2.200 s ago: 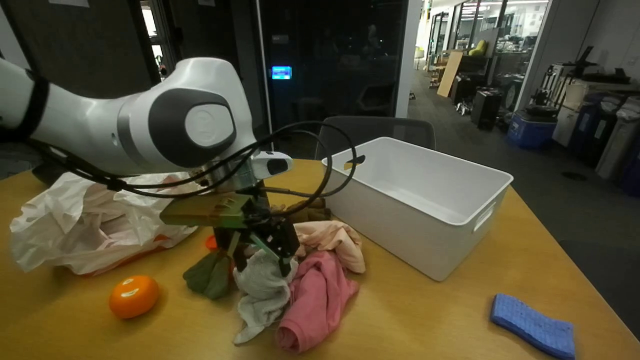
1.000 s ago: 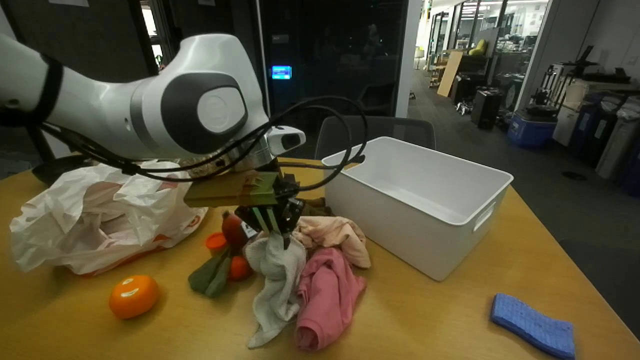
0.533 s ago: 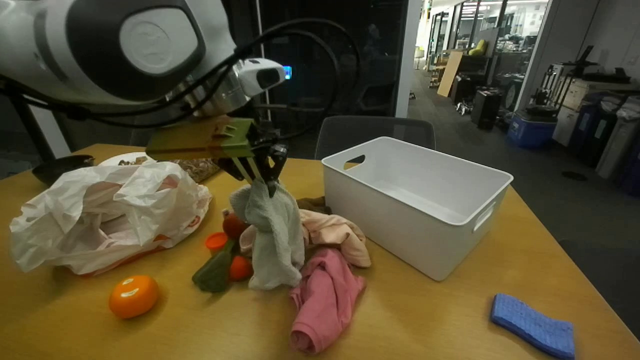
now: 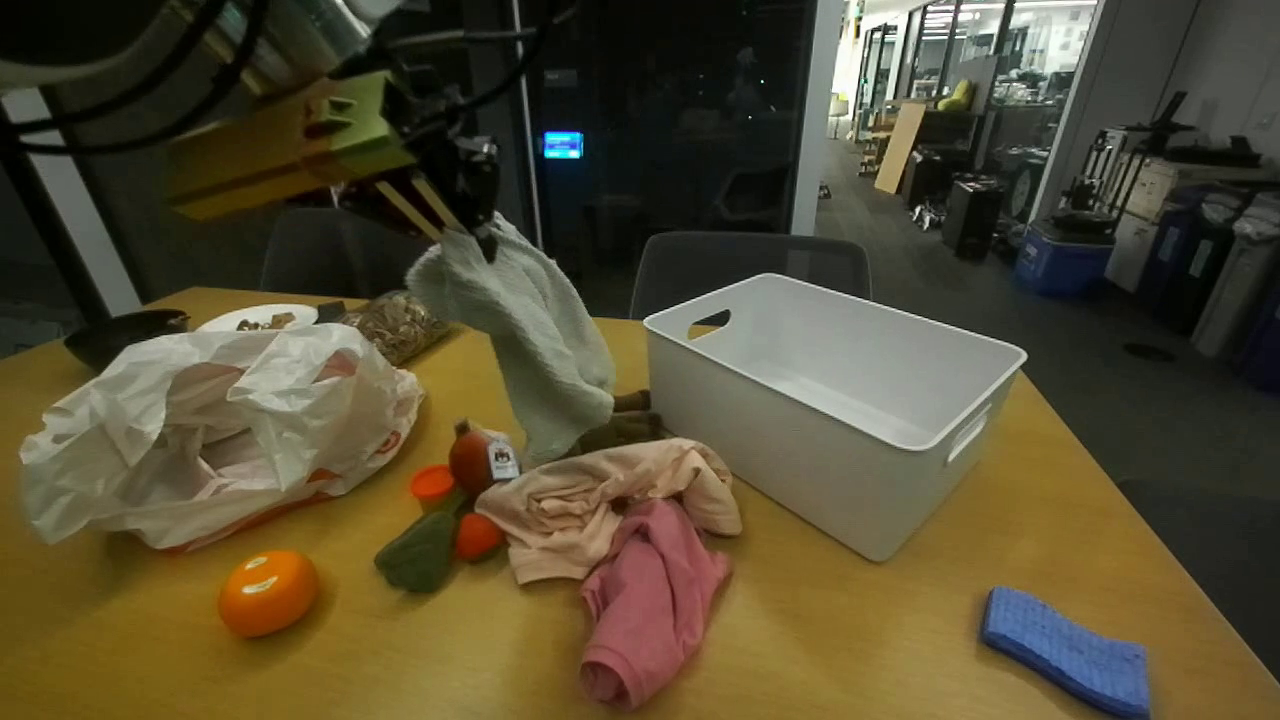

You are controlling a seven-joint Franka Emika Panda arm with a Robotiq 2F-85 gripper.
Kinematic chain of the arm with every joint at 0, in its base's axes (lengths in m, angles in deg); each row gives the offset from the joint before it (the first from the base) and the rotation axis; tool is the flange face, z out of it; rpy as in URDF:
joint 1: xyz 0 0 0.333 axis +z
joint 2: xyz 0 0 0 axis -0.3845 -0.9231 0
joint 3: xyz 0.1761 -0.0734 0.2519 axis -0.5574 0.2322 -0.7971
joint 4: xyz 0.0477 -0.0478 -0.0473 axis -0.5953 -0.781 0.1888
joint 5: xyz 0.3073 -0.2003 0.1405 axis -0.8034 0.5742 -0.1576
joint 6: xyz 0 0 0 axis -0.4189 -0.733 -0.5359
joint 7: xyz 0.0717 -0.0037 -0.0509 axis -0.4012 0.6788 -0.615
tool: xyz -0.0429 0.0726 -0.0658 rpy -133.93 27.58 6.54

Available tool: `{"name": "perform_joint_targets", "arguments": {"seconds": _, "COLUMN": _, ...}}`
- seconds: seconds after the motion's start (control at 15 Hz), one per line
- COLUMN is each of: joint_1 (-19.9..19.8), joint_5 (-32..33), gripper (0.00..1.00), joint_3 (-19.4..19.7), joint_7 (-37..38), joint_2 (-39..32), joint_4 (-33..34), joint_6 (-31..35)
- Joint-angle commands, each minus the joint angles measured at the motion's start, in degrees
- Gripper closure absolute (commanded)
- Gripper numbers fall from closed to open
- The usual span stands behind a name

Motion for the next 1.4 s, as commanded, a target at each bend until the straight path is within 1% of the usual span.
{"name": "perform_joint_targets", "arguments": {"seconds": 0.0, "joint_1": 5.2, "joint_5": -1.3, "gripper": 0.92, "joint_3": 0.2, "joint_7": -3.9, "joint_2": 5.2, "joint_4": -1.8, "joint_6": 2.2}}
{"name": "perform_joint_targets", "arguments": {"seconds": 0.07, "joint_1": 6.6, "joint_5": -1.5, "gripper": 0.92, "joint_3": 0.1, "joint_7": -4.6, "joint_2": 5.7, "joint_4": -1.9, "joint_6": 1.8}}
{"name": "perform_joint_targets", "arguments": {"seconds": 0.2, "joint_1": 8.9, "joint_5": -2.7, "gripper": 0.90, "joint_3": 0.3, "joint_7": -5.1, "joint_2": 6.5, "joint_4": -1.5, "joint_6": -2.8}}
{"name": "perform_joint_targets", "arguments": {"seconds": 0.47, "joint_1": 12.3, "joint_5": -6.1, "gripper": 0.90, "joint_3": 1.2, "joint_7": -7.2, "joint_2": 8.6, "joint_4": -1.1, "joint_6": -16.7}}
{"name": "perform_joint_targets", "arguments": {"seconds": 0.6, "joint_1": 12.5, "joint_5": -7.2, "gripper": 0.90, "joint_3": 1.4, "joint_7": -7.7, "joint_2": 8.7, "joint_4": -1.1, "joint_6": -22.7}}
{"name": "perform_joint_targets", "arguments": {"seconds": 0.73, "joint_1": 11.9, "joint_5": -7.3, "gripper": 0.90, "joint_3": 1.8, "joint_7": -8.2, "joint_2": 8.0, "joint_4": -1.7, "joint_6": -26.9}}
{"name": "perform_joint_targets", "arguments": {"seconds": 0.87, "joint_1": 10.4, "joint_5": -6.8, "gripper": 0.91, "joint_3": 2.4, "joint_7": -7.6, "joint_2": 6.3, "joint_4": -2.8, "joint_6": -30.2}}
{"name": "perform_joint_targets", "arguments": {"seconds": 1.0, "joint_1": 8.1, "joint_5": -4.5, "gripper": 0.92, "joint_3": 2.4, "joint_7": -6.5, "joint_2": 4.6, "joint_4": -5.5, "joint_6": -31.6}}
{"name": "perform_joint_targets", "arguments": {"seconds": 1.2, "joint_1": 4.0, "joint_5": -0.7, "gripper": 0.92, "joint_3": 2.7, "joint_7": -5.0, "joint_2": 1.4, "joint_4": -9.2, "joint_6": -31.5}}
{"name": "perform_joint_targets", "arguments": {"seconds": 1.33, "joint_1": 2.0, "joint_5": 1.8, "gripper": 0.92, "joint_3": 2.3, "joint_7": -4.2, "joint_2": -1.5, "joint_4": -10.6, "joint_6": -30.8}}
